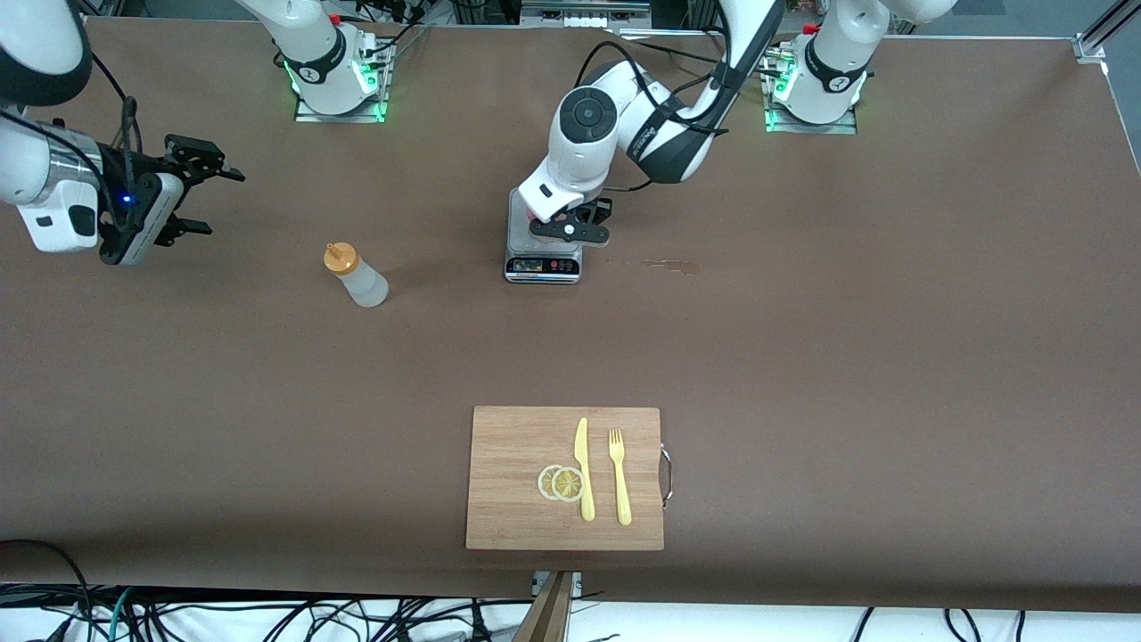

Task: Add sauce to pink cup with both arms
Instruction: 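Release the cup and withdraw the left gripper while the right gripper reaches the bottle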

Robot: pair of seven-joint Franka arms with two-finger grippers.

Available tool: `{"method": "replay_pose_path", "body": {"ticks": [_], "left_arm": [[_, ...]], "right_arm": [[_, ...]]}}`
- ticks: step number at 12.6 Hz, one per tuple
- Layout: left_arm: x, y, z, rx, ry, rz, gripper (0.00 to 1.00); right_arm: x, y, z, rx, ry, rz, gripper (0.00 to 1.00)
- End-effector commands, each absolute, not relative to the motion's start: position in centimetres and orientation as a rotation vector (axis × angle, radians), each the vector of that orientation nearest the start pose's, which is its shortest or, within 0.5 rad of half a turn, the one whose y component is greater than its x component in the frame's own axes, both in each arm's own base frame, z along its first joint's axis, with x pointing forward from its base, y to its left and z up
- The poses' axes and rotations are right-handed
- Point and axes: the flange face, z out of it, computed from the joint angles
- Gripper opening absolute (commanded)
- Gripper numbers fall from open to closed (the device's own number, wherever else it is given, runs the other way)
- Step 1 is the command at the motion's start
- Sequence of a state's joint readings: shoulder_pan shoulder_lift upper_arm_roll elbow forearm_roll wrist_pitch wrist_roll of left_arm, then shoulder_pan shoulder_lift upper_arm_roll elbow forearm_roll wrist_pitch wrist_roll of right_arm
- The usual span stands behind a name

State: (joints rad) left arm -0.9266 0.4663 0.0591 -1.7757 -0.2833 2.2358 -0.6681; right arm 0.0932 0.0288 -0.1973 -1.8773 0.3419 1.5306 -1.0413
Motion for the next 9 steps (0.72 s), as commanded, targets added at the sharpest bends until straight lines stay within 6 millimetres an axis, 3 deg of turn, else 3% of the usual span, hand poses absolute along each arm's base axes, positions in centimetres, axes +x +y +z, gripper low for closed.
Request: {"method": "replay_pose_path", "body": {"ticks": [1, 2, 4, 8, 9], "left_arm": [[46.4, -47.9, 37.2, -3.298, -0.054, 0.32, 1.0], [48.0, -46.8, 40.0, -3.297, -0.062, 0.323, 1.0], [52.1, -41.9, 45.2, -3.315, -0.124, 0.318, 1.0], [57.8, -28.1, 50.7, -3.268, -0.125, 0.207, 1.0], [59.1, -24.0, 51.6, -3.269, -0.186, 0.201, 1.0]], "right_arm": [[53.1, -3.8, 43.4, -2.197, -1.322, 0.067, 1.0], [53.0, -4.7, 41.9, -2.136, -1.345, 0.015, 1.0], [53.3, -6.1, 37.9, -1.973, -1.434, -0.095, 1.0], [53.6, -8.0, 26.2, -1.643, -1.488, -0.342, 1.0], [53.5, -7.8, 24.7, -1.569, -1.531, -0.402, 1.0]]}}
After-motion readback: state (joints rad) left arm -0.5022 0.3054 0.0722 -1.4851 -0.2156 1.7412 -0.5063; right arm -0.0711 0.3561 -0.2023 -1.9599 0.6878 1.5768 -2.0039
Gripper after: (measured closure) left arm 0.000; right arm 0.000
